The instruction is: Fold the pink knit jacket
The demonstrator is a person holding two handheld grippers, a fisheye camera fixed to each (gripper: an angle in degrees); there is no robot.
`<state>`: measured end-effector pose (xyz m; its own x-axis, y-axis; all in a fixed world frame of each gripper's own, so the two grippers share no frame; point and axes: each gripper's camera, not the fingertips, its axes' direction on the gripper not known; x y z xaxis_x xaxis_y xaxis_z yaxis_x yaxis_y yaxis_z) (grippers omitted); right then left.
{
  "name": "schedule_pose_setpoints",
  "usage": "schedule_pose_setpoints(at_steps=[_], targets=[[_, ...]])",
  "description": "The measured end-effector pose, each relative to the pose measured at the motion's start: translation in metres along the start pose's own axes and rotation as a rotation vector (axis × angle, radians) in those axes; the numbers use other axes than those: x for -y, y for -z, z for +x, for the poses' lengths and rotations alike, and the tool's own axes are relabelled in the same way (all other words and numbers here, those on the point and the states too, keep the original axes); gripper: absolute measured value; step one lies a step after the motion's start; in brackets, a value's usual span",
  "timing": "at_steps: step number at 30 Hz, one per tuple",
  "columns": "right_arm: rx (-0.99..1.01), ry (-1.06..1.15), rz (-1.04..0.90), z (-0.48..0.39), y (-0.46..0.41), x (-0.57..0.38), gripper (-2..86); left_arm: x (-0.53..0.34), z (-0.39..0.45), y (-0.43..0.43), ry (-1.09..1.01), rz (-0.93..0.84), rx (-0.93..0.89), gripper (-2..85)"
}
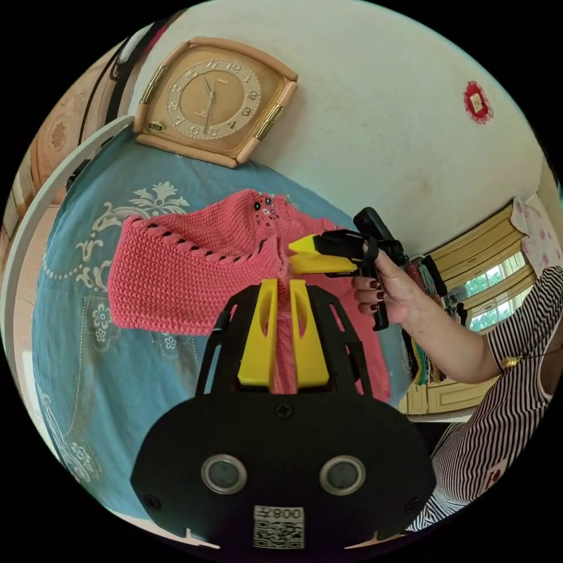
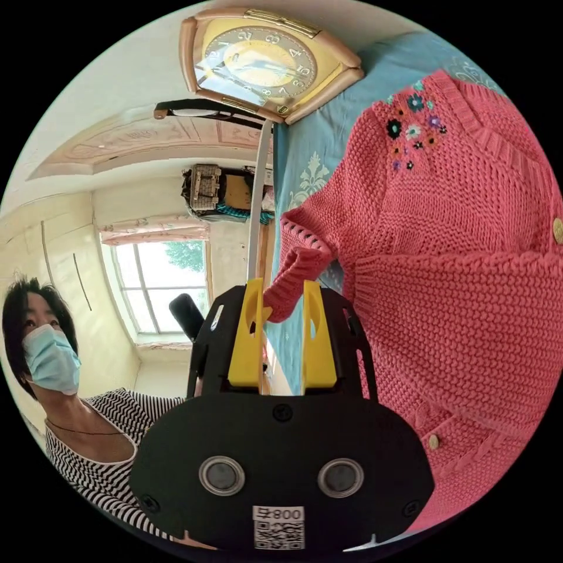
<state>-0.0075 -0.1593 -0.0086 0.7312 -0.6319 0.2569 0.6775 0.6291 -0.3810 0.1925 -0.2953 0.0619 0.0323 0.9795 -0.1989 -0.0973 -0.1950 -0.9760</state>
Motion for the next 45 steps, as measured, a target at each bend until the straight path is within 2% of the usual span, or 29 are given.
schedule_pose_setpoints(at_steps=[6, 8, 14, 22, 29, 35, 40, 45], targets=[[0.045, -0.073, -0.005, 0.04, 0.013, -0.01, 9.4, -0.007, 0.051, -0.041, -0.143, -0.088, 0.137, 3.3], [0.053, -0.078, -0.032, 0.048, 0.012, -0.004, 6.6, -0.007, 0.068, -0.053, -0.183, -0.1, 0.188, 3.3], [0.061, 0.057, -0.015, 0.028, 0.051, 0.002, 3.2, 0.004, 0.107, -0.059, -0.222, -0.007, 0.247, 3.1], [0.044, 0.211, 0.136, 0.013, 0.168, -0.04, 2.5, 0.025, 0.19, -0.109, -0.359, 0.098, 0.162, 2.8], [0.004, 0.129, 0.24, 0.067, 0.244, -0.11, 2.3, 0.014, 0.238, -0.205, -0.393, 0.013, 0.033, 2.7], [0.007, 0.05, 0.287, 0.108, 0.27, -0.169, 2.4, -0.006, 0.262, -0.265, -0.435, -0.105, -0.02, 2.5], [0.026, 0.037, 0.313, 0.118, 0.279, -0.203, 2.4, -0.015, 0.276, -0.28, -0.452, -0.134, -0.052, 2.8], [-0.056, 0.001, 0.302, 0.138, 0.277, -0.213, 2.4, -0.021, 0.287, -0.328, -0.498, -0.23, 0.004, 3.6]])
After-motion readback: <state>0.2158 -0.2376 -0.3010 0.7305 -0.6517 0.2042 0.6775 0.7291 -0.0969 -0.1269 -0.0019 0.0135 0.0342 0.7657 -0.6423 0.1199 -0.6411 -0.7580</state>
